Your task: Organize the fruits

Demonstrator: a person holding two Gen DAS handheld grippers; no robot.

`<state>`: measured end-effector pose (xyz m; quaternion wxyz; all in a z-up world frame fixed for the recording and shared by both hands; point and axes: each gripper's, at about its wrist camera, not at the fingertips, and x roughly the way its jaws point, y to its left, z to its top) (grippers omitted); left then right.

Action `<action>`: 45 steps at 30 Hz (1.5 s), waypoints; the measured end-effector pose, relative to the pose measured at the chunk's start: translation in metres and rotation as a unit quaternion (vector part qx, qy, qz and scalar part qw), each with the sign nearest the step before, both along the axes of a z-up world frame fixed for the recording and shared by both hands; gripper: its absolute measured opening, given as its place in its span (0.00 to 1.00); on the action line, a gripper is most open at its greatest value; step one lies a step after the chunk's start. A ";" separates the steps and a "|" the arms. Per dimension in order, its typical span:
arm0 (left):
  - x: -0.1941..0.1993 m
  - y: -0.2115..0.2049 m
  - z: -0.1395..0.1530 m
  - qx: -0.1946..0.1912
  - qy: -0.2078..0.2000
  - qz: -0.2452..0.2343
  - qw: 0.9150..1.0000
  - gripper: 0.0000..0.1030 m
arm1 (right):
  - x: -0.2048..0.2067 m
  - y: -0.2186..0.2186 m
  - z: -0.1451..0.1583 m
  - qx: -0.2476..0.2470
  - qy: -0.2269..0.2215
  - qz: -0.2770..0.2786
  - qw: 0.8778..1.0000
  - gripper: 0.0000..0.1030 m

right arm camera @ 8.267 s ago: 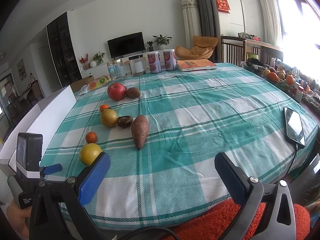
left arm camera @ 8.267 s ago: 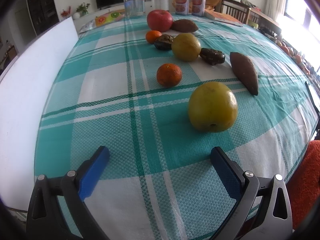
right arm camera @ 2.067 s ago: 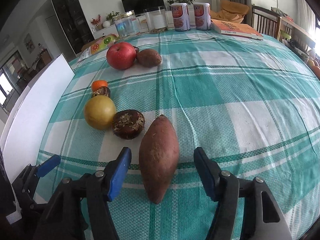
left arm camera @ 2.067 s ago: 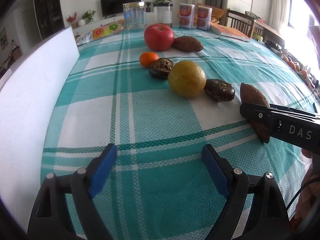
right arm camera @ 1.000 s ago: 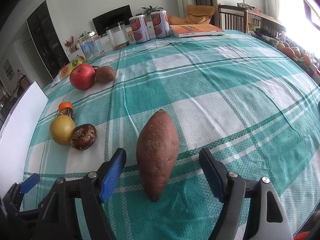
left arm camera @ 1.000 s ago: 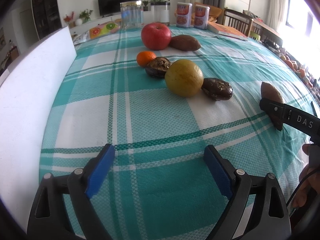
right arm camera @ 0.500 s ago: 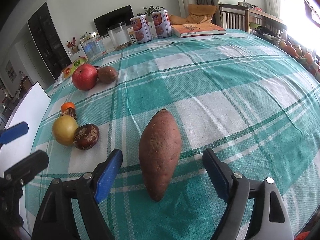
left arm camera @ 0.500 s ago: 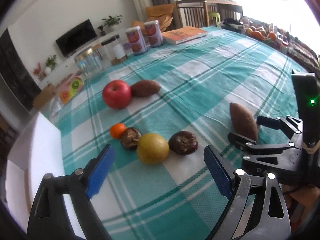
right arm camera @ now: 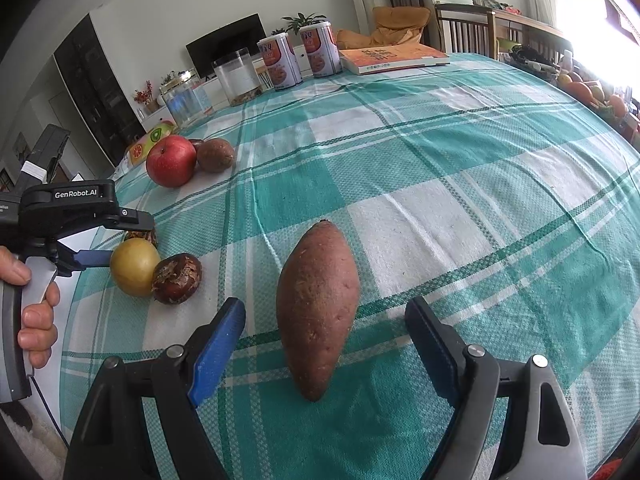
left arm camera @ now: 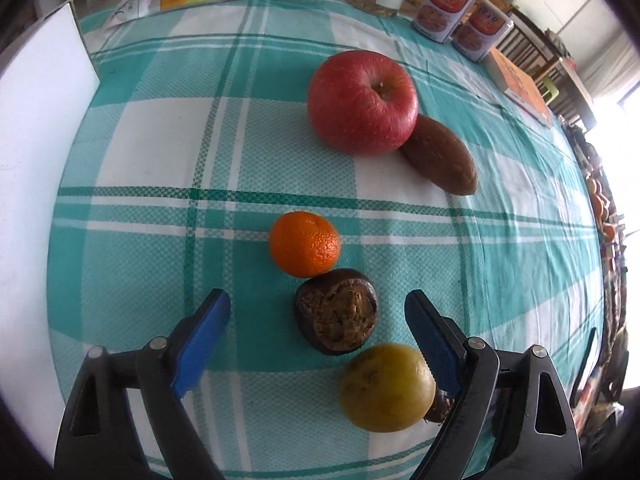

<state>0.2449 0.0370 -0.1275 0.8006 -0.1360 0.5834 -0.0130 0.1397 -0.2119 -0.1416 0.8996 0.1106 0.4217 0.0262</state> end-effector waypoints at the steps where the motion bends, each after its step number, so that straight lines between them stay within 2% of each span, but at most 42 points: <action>1: 0.001 -0.002 -0.001 0.000 0.002 0.001 1.000 0.87 | 0.000 0.000 0.000 -0.001 0.000 0.000 1.000 0.80; 2: 0.001 -0.003 0.000 0.002 0.003 -0.001 1.000 0.85 | 0.000 0.000 0.000 -0.001 0.000 0.000 1.000 0.80; 3: 0.000 -0.005 0.000 0.005 0.003 -0.005 1.000 0.72 | 0.000 0.000 0.000 0.000 0.000 0.000 1.000 0.80; 4: -0.002 -0.008 0.000 0.018 0.004 -0.009 1.000 0.64 | 0.000 0.000 0.000 0.000 0.000 0.000 1.000 0.80; 5: -0.003 -0.009 0.002 0.029 0.000 -0.015 0.999 0.49 | 0.000 0.000 0.000 0.000 0.000 0.000 1.000 0.80; 6: -0.003 -0.008 0.003 0.023 0.001 -0.021 1.000 0.44 | 0.000 0.000 0.000 0.000 0.000 0.000 1.000 0.80; 10: -0.011 0.010 0.009 -0.012 -0.006 -0.003 1.000 0.44 | 0.000 -0.001 0.000 0.005 0.000 0.000 1.000 0.80; 13: -0.034 0.024 0.019 -0.020 -0.021 0.007 1.000 0.44 | -0.002 -0.010 0.002 0.042 -0.005 -0.004 0.999 0.80; 16: -0.063 0.029 0.029 -0.034 -0.034 -0.001 0.999 0.44 | -0.004 -0.038 -0.001 0.158 -0.016 -0.014 0.987 0.80; 18: -0.084 0.029 0.036 -0.057 -0.043 -0.013 0.997 0.44 | -0.008 -0.069 -0.007 0.248 -0.016 -0.051 0.967 0.80; 20: -0.105 0.024 0.043 -0.069 -0.054 -0.028 0.996 0.44 | -0.003 -0.092 -0.011 0.297 0.001 -0.073 0.952 0.78; 22: -0.123 0.016 0.050 -0.071 -0.066 -0.045 0.994 0.44 | 0.010 -0.092 -0.003 0.279 0.048 -0.055 0.957 0.79; 25: -0.145 -0.001 0.060 -0.065 -0.088 -0.073 0.991 0.44 | 0.035 -0.062 0.012 0.205 0.117 0.019 0.972 0.78; 27: -0.157 -0.013 0.064 -0.066 -0.108 -0.093 0.988 0.44 | 0.049 -0.035 0.019 0.141 0.137 0.051 0.979 0.78; 29: -0.170 -0.024 0.066 -0.058 -0.121 -0.109 0.985 0.44 | 0.059 -0.013 0.021 0.090 0.138 0.066 0.984 0.78; 30: -0.175 -0.027 0.066 -0.059 -0.124 -0.115 0.984 0.44 | 0.063 -0.005 0.018 0.062 0.146 0.070 0.985 0.73; 31: -0.180 -0.026 0.069 -0.065 -0.126 -0.118 0.983 0.44 | 0.065 0.001 0.013 0.033 0.160 0.072 0.984 0.52; 32: -0.186 -0.024 0.072 -0.070 -0.128 -0.120 0.982 0.44 | 0.065 0.003 0.013 0.016 0.157 0.069 0.985 0.45; 33: -0.194 -0.019 0.078 -0.076 -0.133 -0.120 0.981 0.44 | 0.062 -0.001 0.013 0.020 0.155 0.068 0.985 0.40; 34: -0.200 -0.013 0.085 -0.081 -0.139 -0.119 0.980 0.44 | 0.059 -0.005 0.014 0.026 0.161 0.059 0.985 0.39; 36: -0.213 0.002 0.103 -0.096 -0.152 -0.110 0.978 0.44 | 0.047 -0.020 0.018 0.078 0.160 0.042 0.983 0.39; 39: -0.228 0.035 0.133 -0.132 -0.171 -0.090 0.972 0.44 | 0.028 -0.024 0.039 0.222 0.146 0.064 0.962 0.39; 41: -0.238 0.065 0.154 -0.151 -0.192 -0.065 0.968 0.44 | 0.019 -0.003 0.066 0.262 0.126 0.105 0.951 0.39; 43: -0.248 0.097 0.173 -0.132 -0.221 -0.031 0.966 0.44 | 0.012 0.032 0.093 0.282 0.109 0.155 0.940 0.40; 45: -0.257 0.131 0.184 -0.086 -0.246 0.010 0.965 0.44 | 0.002 0.083 0.118 0.286 0.094 0.214 0.929 0.40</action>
